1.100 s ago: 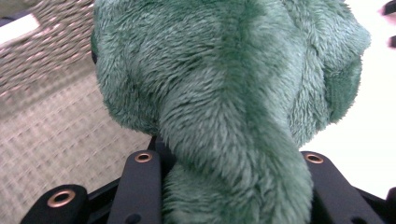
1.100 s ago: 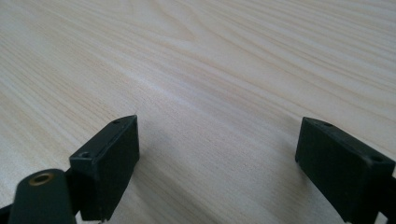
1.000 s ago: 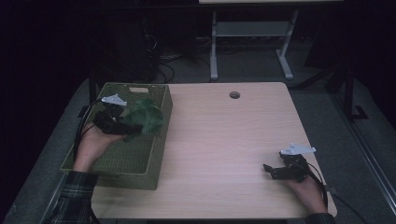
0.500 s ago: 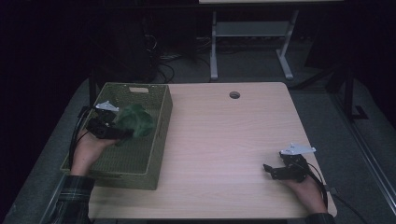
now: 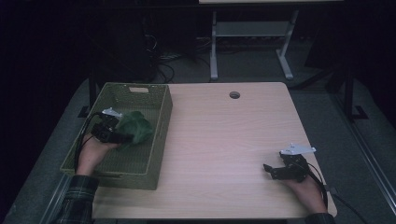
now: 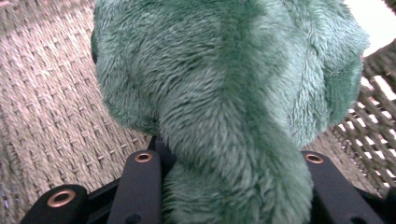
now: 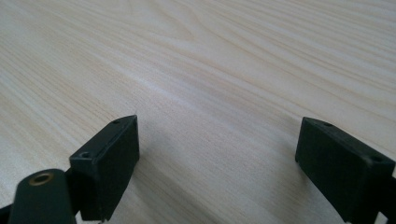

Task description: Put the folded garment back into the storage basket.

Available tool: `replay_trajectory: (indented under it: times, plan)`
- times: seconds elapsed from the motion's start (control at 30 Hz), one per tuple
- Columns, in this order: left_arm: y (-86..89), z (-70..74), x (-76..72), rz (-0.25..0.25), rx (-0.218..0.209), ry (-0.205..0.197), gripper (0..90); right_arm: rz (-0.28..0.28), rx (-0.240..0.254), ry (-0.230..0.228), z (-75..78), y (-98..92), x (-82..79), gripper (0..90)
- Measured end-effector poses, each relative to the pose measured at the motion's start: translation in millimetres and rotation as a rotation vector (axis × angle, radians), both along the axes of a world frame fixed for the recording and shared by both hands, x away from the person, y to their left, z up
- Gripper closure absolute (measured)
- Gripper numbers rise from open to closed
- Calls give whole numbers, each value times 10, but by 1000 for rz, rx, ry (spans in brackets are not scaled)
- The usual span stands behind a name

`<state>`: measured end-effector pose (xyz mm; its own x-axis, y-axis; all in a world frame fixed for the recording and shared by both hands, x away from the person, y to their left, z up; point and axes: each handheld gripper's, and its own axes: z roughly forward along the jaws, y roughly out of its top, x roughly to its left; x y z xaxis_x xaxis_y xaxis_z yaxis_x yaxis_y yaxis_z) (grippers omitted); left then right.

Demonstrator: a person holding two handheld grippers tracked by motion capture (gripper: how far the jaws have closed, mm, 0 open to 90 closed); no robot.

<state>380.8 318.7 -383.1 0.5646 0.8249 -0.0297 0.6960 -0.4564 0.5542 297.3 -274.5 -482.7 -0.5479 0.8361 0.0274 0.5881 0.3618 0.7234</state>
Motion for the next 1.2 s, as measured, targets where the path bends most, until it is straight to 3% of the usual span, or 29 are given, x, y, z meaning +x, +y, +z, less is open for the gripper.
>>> replay_trajectory:
  times: [0.27, 0.57, 0.67, 0.8, 1.03, 1.2]
  plan:
    - [-45, -163, 37, -15, 21, 52, 590, -1, 0, 1, 0, 0, -1, 131]
    - [-81, -231, 57, -19, 74, 88, 563, -3, 1, 1, 0, 0, -1, 131]
    - [-67, -242, 70, -7, 73, 96, 536, -3, 2, 1, 1, 1, -1, 131]
    - [-64, -274, 81, -4, 69, 112, 435, -3, 2, 1, 1, 1, -1, 131]
    - [-65, -302, 71, -5, 86, 105, 260, -3, 2, 1, 0, 1, -1, 131]
    - [-52, -297, 70, 4, 73, 92, 173, -7, 2, 2, 1, 0, -1, 131]
